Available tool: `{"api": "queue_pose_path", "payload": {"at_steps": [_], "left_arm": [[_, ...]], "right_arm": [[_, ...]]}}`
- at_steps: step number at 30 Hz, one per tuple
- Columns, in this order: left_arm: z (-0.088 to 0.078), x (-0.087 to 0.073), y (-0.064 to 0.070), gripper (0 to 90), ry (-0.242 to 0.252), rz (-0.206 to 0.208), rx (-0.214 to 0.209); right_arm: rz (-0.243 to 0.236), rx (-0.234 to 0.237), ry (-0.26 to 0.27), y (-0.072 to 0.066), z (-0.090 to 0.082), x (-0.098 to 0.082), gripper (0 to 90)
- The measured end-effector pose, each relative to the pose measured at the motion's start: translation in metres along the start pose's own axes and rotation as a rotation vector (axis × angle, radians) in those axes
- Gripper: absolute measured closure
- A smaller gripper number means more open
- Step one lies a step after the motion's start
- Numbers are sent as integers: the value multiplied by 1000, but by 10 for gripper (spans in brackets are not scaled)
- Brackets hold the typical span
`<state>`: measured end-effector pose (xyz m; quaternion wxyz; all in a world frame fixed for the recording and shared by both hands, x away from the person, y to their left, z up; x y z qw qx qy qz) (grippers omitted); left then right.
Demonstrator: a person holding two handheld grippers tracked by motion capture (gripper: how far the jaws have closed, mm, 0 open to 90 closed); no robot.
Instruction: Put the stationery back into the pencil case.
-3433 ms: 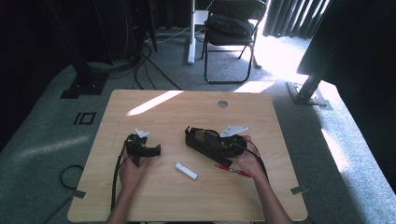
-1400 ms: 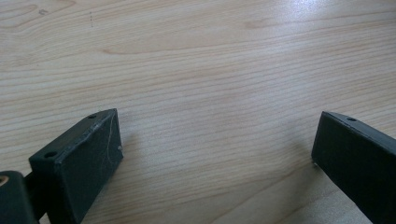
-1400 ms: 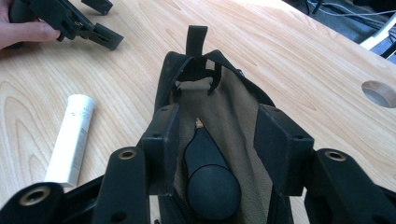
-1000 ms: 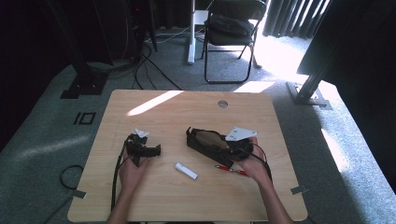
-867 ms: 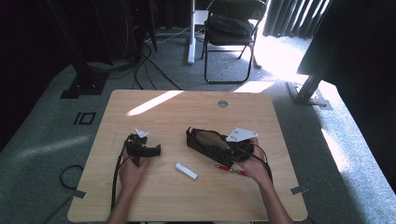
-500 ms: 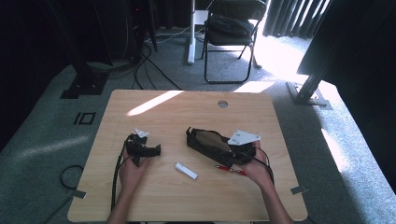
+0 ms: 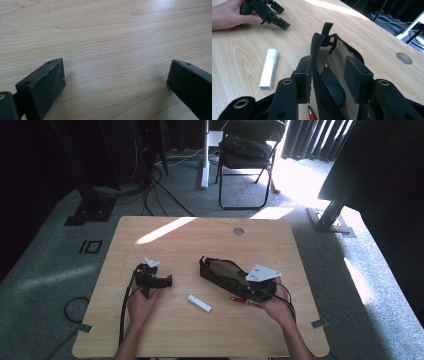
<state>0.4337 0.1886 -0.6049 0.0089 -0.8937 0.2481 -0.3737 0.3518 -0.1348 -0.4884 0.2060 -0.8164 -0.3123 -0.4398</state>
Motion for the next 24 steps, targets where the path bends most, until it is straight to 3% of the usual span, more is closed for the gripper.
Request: {"api": "queue_pose_path", "payload": {"at_steps": [24], "left_arm": [[0,0,0,20,0,0,0]], "right_arm": [[25,-19,8,7,-11,-19,573]]}}
Point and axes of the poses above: each handheld gripper's, and its own axes: z roughly forward along the jaws, x roughly out of its top, y roughly to its right, the point moved 7 cm from there along z, roughly forward along the jaws, and after that the axes turned 15 degrees about z, right-handed, at the moved point
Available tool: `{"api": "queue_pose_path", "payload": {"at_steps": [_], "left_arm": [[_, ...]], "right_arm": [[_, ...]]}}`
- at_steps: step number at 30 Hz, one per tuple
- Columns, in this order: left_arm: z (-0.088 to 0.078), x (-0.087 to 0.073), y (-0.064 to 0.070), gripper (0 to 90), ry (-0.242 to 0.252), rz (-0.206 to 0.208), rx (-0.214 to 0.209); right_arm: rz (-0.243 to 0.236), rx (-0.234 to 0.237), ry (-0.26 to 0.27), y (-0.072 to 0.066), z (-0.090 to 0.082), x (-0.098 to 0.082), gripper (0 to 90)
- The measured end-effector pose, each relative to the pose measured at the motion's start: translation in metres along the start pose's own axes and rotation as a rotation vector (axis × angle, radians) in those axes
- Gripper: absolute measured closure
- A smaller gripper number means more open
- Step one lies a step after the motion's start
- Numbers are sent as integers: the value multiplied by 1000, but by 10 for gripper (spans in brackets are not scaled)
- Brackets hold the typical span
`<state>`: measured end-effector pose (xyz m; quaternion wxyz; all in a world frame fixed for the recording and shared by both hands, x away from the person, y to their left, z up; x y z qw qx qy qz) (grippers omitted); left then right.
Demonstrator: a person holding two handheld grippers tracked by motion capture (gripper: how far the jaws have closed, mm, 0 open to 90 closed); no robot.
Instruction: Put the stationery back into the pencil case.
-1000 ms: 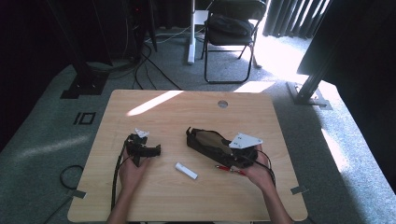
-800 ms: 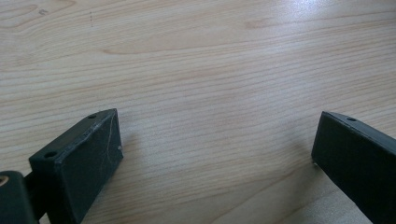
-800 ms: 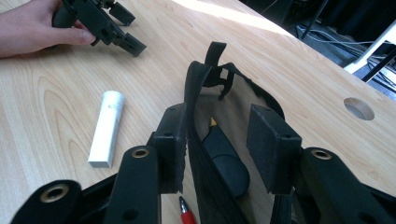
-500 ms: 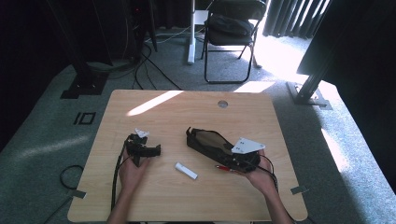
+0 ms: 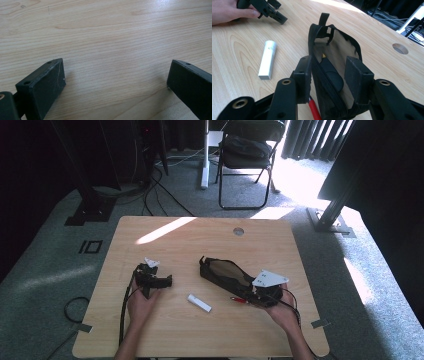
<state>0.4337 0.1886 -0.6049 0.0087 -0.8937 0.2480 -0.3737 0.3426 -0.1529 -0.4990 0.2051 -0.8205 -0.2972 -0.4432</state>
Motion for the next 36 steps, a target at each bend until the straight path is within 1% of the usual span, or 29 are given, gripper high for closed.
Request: {"api": "queue_pose_path", "payload": {"at_steps": [7,18,24,36], "left_arm": [[0,0,0,20,0,1,0],[0,0,0,20,0,0,0],[0,0,0,20,0,0,0],[0,0,0,20,0,1,0]], "right_arm": [[0,-8,0,4,-2,-4,581],[24,-11,-11,10,-4,-14,565],[40,-10,-29,14,-3,-21,556],[52,-11,-37,18,-4,-29,573]]}}
Point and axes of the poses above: each handheld gripper's, and its own axes: z roughly forward along the jaws, x roughly out of its top, y roughly to its right, the point moved 7 cm from there along z, roughly forward along the jaws, and after that the axes turned 15 degrees about z, right-handed, at the moved point
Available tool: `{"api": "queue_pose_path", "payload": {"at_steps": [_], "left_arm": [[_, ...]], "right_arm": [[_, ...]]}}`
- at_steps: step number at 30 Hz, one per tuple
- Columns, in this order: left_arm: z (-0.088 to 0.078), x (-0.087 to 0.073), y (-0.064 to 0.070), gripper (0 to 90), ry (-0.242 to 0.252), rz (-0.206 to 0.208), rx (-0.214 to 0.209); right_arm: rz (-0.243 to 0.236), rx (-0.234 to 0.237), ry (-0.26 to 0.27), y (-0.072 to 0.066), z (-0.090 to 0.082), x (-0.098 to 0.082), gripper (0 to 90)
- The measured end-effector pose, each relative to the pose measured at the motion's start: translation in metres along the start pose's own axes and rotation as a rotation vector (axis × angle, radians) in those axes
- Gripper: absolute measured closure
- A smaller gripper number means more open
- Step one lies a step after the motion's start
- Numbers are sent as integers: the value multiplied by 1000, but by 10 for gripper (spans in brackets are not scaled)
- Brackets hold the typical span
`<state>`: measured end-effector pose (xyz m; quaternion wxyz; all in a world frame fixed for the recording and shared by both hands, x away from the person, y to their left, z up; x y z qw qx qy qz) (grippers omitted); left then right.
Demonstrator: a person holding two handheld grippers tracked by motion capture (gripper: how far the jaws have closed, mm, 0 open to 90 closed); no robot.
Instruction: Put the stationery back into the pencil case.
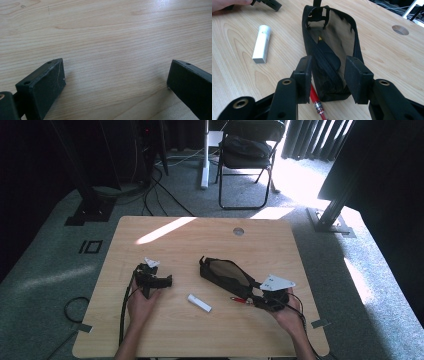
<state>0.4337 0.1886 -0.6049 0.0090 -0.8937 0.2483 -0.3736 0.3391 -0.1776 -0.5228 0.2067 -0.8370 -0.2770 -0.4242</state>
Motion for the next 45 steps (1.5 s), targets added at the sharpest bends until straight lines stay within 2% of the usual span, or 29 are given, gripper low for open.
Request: {"api": "queue_pose_path", "payload": {"at_steps": [21,30,35,45], "left_arm": [[0,0,0,19,0,0,0],[0,0,0,20,0,0,0],[0,0,0,19,-1,1,0],[0,0,0,20,0,0,0]], "right_arm": [[43,-16,-22,10,3,-13,493],[43,-13,-34,11,4,-18,489],[42,-13,-43,12,6,-21,501],[42,-11,-56,14,8,-28,580]]}}
Point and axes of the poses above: each handheld gripper's, and its own axes: z roughly forward along the jaws, x roughly out of its top, y roughly to its right, the point moved 7 cm from there along z, roughly forward along the jaws, and after that the axes turned 15 degrees about z, right-handed, at the moved point
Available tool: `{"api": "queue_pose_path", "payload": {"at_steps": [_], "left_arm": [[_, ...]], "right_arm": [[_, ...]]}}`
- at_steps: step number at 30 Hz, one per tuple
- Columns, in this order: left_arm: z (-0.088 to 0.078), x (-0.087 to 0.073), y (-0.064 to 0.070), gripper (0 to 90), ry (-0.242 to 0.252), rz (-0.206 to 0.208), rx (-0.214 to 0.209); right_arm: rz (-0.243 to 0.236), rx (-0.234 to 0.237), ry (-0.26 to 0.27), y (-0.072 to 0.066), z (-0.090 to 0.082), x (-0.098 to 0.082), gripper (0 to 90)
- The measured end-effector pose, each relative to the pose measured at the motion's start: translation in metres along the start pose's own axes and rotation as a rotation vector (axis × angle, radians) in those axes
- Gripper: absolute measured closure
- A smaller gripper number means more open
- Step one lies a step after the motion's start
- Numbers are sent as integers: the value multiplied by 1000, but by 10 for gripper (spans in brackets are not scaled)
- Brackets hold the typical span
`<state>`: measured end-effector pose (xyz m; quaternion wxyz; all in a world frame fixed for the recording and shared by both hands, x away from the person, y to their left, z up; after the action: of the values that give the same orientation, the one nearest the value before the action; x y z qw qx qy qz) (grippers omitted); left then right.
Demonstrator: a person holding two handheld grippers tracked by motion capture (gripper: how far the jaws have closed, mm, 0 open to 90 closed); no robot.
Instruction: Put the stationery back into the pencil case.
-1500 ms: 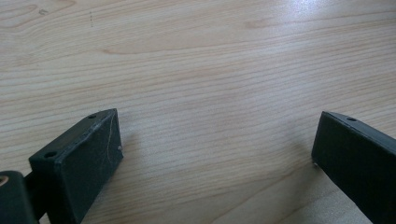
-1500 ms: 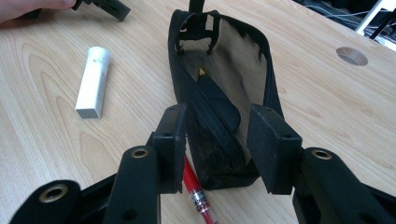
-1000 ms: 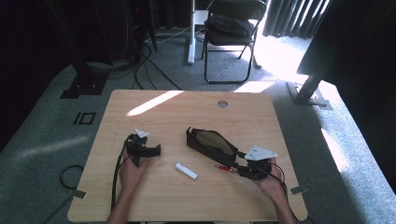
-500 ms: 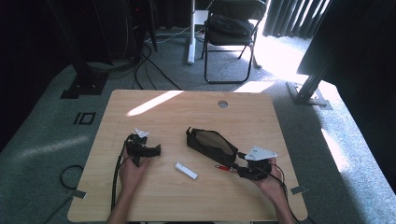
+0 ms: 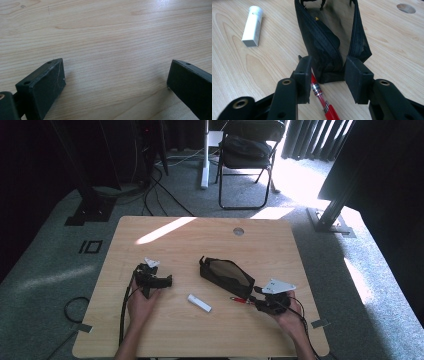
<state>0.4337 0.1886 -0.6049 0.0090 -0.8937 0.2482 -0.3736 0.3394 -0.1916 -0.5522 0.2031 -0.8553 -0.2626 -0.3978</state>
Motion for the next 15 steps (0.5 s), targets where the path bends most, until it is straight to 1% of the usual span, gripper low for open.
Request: {"api": "queue_pose_path", "payload": {"at_steps": [6,15], "left_arm": [[0,0,0,20,0,0,0],[0,0,0,20,0,0,0]], "right_arm": [[2,2,-18,1,4,-7,619],[13,0,-41,4,5,-17,638]]}}
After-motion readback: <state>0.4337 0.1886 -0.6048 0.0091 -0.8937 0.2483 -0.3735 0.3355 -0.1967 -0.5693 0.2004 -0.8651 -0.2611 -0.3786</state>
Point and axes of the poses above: each handheld gripper's, and its own axes: z roughly forward along the jaws, x roughly out of its top, y roughly to its right, the point moved 7 cm from there along z, roughly forward along the jaws, and after that the axes turned 15 degrees about z, right-handed, at the moved point
